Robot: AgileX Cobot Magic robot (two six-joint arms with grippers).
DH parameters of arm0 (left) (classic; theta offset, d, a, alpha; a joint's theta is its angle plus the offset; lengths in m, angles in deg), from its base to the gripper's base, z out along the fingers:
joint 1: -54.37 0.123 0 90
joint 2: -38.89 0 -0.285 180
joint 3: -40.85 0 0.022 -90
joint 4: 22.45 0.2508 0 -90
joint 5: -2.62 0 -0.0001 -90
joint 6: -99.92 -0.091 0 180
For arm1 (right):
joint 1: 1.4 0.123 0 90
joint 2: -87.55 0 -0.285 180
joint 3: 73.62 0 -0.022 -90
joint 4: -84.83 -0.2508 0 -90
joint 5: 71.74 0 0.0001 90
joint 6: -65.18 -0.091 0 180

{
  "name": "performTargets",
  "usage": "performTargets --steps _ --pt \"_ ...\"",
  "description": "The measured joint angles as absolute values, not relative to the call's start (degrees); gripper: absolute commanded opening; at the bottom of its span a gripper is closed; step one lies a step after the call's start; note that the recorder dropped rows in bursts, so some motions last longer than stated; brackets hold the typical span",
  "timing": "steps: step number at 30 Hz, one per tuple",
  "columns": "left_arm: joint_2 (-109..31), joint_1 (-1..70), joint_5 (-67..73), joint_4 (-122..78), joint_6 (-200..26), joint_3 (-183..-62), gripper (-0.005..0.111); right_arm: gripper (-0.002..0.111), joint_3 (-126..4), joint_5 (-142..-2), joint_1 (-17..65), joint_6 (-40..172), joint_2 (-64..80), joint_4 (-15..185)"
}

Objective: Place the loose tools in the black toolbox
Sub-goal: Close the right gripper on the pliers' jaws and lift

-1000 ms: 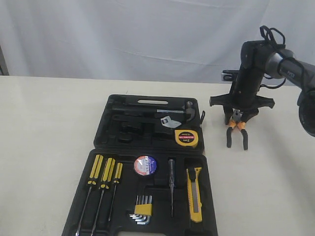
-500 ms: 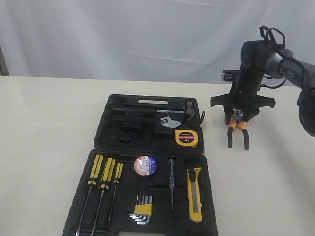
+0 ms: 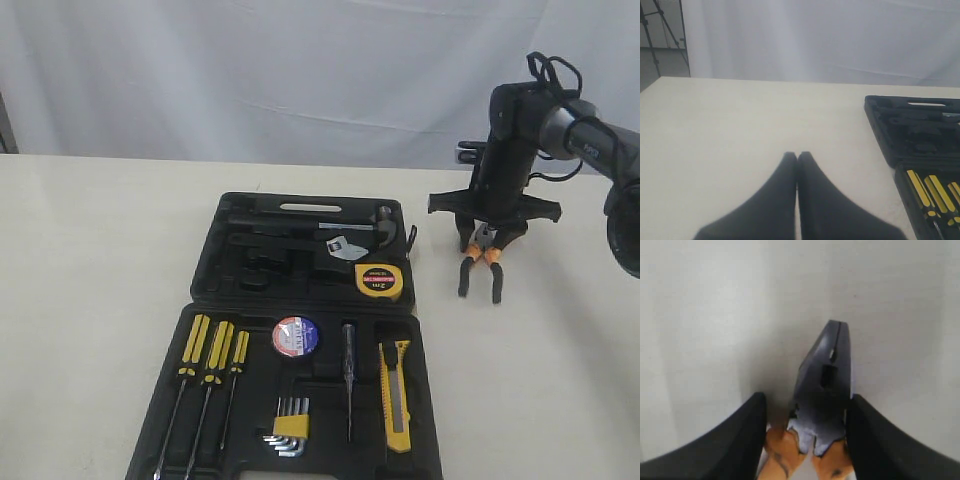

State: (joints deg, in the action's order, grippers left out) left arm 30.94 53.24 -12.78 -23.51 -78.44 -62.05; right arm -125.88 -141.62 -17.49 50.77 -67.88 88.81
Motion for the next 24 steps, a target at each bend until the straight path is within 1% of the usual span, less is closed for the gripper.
performTargets --steps 4,6,20,21,22,23,24 --pt "30.9 53.2 -12.8 -23.5 -78.4 -62.1 0.000 0.050 -125.9 -141.6 -17.5 49.7 -67.9 89.0" --pt "30.9 53.2 -12.8 -23.5 -78.4 -62.1 0.000 0.054 -125.9 -141.6 -17.5 49.5 -67.9 89.0" --pt "30.9 53.2 -12.8 -23.5 -78.4 -62.1 0.000 0.052 -125.9 -140.8 -17.5 48.4 -67.9 89.0" --pt "30.9 53.2 -12.8 -23.5 -78.4 -62.1 0.000 0.049 -125.9 -140.3 -17.5 48.2 -67.9 89.0" --pt "30.9 53.2 -12.8 -23.5 -78.4 -62.1 0.000 0.037 -125.9 -140.2 -17.5 47.9 -67.9 89.0" --pt "30.9 53.2 -12.8 -23.5 -78.4 -62.1 0.000 0.028 -125.9 -140.2 -17.5 47.1 -67.9 89.0" --pt "30.9 53.2 -12.8 -23.5 -78.4 -62.1 0.000 0.012 -125.9 -140.3 -17.5 46.6 -67.9 89.0"
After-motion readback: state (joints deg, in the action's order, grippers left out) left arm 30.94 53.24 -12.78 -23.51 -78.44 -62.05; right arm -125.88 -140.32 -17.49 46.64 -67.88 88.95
